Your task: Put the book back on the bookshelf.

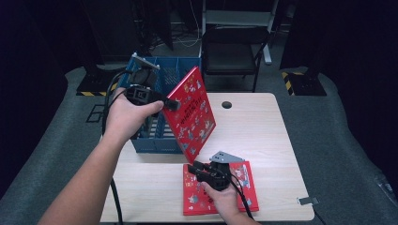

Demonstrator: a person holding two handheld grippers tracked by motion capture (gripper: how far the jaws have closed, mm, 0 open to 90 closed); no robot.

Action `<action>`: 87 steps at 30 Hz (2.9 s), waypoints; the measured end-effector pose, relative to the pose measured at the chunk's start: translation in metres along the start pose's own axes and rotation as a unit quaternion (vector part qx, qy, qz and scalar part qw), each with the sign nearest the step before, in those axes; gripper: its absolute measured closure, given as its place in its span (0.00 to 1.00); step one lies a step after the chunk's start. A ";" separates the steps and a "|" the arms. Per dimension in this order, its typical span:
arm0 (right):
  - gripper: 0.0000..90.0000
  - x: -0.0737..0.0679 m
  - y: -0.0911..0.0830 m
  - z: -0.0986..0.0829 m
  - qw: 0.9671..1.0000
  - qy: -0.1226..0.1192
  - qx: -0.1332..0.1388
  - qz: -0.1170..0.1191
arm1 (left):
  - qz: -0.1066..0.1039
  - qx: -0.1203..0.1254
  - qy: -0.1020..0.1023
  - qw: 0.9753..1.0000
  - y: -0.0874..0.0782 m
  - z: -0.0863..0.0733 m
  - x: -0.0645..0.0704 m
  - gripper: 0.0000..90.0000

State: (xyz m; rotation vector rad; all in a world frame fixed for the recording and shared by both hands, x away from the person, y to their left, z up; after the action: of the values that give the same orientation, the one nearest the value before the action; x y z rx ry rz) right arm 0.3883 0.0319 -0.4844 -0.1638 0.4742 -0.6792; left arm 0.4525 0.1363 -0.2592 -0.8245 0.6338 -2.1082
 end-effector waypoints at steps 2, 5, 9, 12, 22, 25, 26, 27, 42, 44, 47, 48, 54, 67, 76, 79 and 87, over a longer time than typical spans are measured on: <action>0.75 -0.001 0.002 0.002 1.000 0.004 0.000 0.000 | 0.001 0.000 -0.001 1.000 -0.002 0.001 0.000 0.86; 0.75 -0.002 0.004 0.005 1.000 -0.001 0.000 0.002 | 0.002 -0.003 0.000 1.000 -0.005 0.003 -0.002 0.86; 0.75 -0.005 0.008 0.008 1.000 -0.004 0.000 0.006 | 0.007 -0.001 -0.005 1.000 -0.009 0.005 -0.006 0.86; 0.75 -0.007 0.011 0.009 1.000 -0.002 -0.001 0.011 | 0.009 0.000 -0.008 1.000 -0.011 0.005 -0.009 0.86; 0.75 -0.014 0.024 0.012 1.000 -0.009 -0.006 0.016 | 0.020 0.001 -0.021 1.000 -0.020 0.006 -0.024 0.86; 0.75 -0.017 0.028 0.013 1.000 -0.010 -0.007 0.018 | 0.022 0.002 -0.028 0.999 -0.023 0.005 -0.029 0.86; 0.75 -0.018 0.029 0.013 1.000 -0.011 -0.009 0.018 | 0.024 0.002 -0.029 0.999 -0.024 0.005 -0.030 0.86; 0.75 -0.018 0.030 0.014 1.000 -0.013 -0.007 0.019 | 0.025 0.003 -0.033 0.999 -0.025 0.005 -0.032 0.86; 0.75 -0.028 0.051 0.022 0.999 -0.011 -0.013 0.030 | 0.047 0.019 -0.064 0.997 -0.038 0.011 -0.053 0.86; 0.75 -0.028 0.053 0.025 0.999 -0.013 -0.013 0.033 | 0.048 0.021 -0.067 0.996 -0.040 0.011 -0.056 0.86; 0.75 -0.027 0.057 0.028 0.999 -0.015 -0.012 0.027 | 0.049 0.023 -0.077 0.996 -0.043 0.012 -0.063 0.87; 0.75 -0.026 0.058 0.029 0.999 -0.017 -0.013 0.026 | 0.052 0.025 -0.078 0.995 -0.043 0.013 -0.065 0.87; 0.75 -0.026 0.065 0.033 0.999 -0.020 -0.023 0.027 | 0.060 0.027 -0.088 0.994 -0.045 0.015 -0.071 0.87; 0.75 -0.030 0.080 0.038 0.999 0.003 -0.039 0.036 | 0.078 0.027 -0.096 0.992 -0.049 0.018 -0.083 0.87; 0.75 -0.024 0.090 0.043 0.998 -0.003 -0.050 0.027 | 0.090 0.025 -0.100 0.991 -0.051 0.021 -0.088 0.87; 0.75 -0.023 0.093 0.045 0.998 0.005 -0.055 0.023 | 0.095 0.024 -0.098 0.990 -0.051 0.022 -0.089 0.87; 0.75 -0.021 0.098 0.048 0.998 -0.006 -0.064 0.025 | 0.106 0.015 -0.103 0.989 -0.050 0.025 -0.092 0.88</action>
State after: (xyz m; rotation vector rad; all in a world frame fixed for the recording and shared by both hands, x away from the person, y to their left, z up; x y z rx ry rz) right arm 0.4522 0.1199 -0.4635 -0.2750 0.5094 -0.6000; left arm 0.4920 0.2343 -0.2410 -0.9028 0.5521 -1.8102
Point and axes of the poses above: each handheld gripper's, and its own axes: y roughly forward along the jaws, z roughly out of its top, x roughly to its right, the point moved 9 cm from there along y, roughly forward along the jaws, and after that the axes turned 5 degrees about x, right-handed, at the moved point
